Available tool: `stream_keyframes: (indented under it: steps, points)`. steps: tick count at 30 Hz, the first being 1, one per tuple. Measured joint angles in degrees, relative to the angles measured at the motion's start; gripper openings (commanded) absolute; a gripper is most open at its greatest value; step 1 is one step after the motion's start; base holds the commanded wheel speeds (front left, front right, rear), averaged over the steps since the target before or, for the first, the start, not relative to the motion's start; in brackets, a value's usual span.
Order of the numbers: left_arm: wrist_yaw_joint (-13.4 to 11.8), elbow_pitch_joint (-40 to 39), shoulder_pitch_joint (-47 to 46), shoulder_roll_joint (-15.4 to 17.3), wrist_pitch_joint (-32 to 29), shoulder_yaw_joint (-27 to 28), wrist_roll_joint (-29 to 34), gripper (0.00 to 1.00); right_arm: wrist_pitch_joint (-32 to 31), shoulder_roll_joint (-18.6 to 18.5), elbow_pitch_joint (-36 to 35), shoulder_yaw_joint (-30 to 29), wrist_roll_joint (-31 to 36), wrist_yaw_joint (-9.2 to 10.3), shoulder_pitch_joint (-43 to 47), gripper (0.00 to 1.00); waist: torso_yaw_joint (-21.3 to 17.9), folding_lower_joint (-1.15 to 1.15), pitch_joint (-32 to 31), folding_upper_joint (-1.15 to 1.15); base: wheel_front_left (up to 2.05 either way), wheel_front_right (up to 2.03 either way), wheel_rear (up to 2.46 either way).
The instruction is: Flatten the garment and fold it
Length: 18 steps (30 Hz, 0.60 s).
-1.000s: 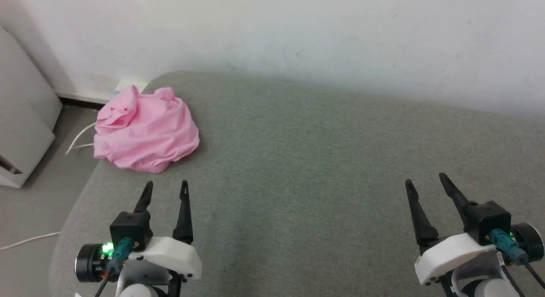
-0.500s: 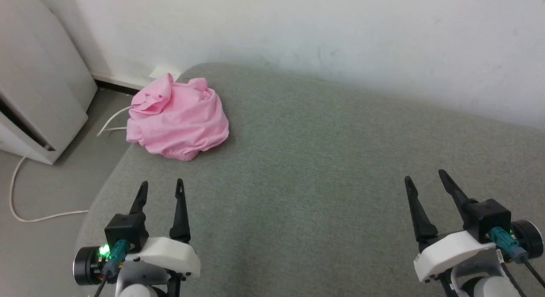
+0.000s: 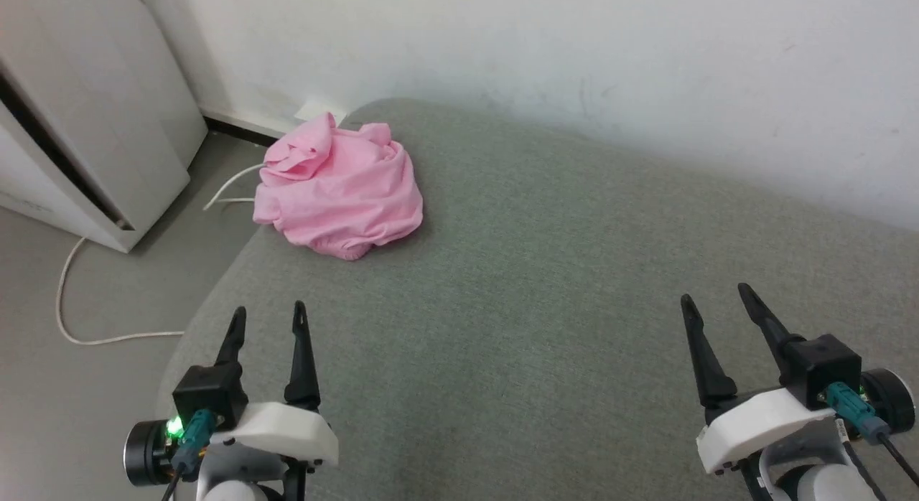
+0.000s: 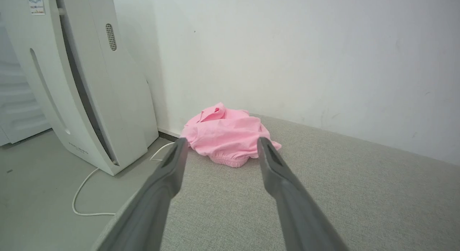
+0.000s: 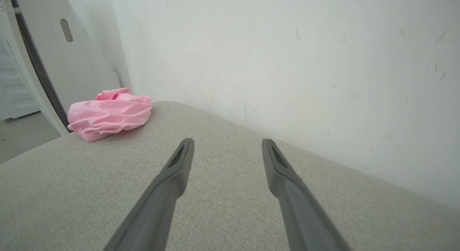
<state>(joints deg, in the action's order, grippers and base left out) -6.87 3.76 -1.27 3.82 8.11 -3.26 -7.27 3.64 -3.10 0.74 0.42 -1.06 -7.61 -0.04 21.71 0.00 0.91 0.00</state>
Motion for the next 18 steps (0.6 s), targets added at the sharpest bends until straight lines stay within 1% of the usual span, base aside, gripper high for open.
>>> stream_keyframes:
  steps: [7, 18]
  points:
    - [-0.3, 0.6, 0.0, 0.1, 0.7, -0.1, -0.8, 1.0, 0.4, 0.0, 0.1, 0.0, 0.0, 0.0, -0.3, 1.0, 1.9, 0.0, 0.2, 0.0, 0.0, 0.0, 0.0]
    - [-1.5, 1.2, 0.0, 0.1, 2.0, -0.3, -2.4, 1.0, 0.6, 0.0, 0.0, 0.0, 0.0, 0.0, -0.8, 1.0, 4.7, 0.0, 0.7, 0.0, 0.0, 0.0, 0.0]
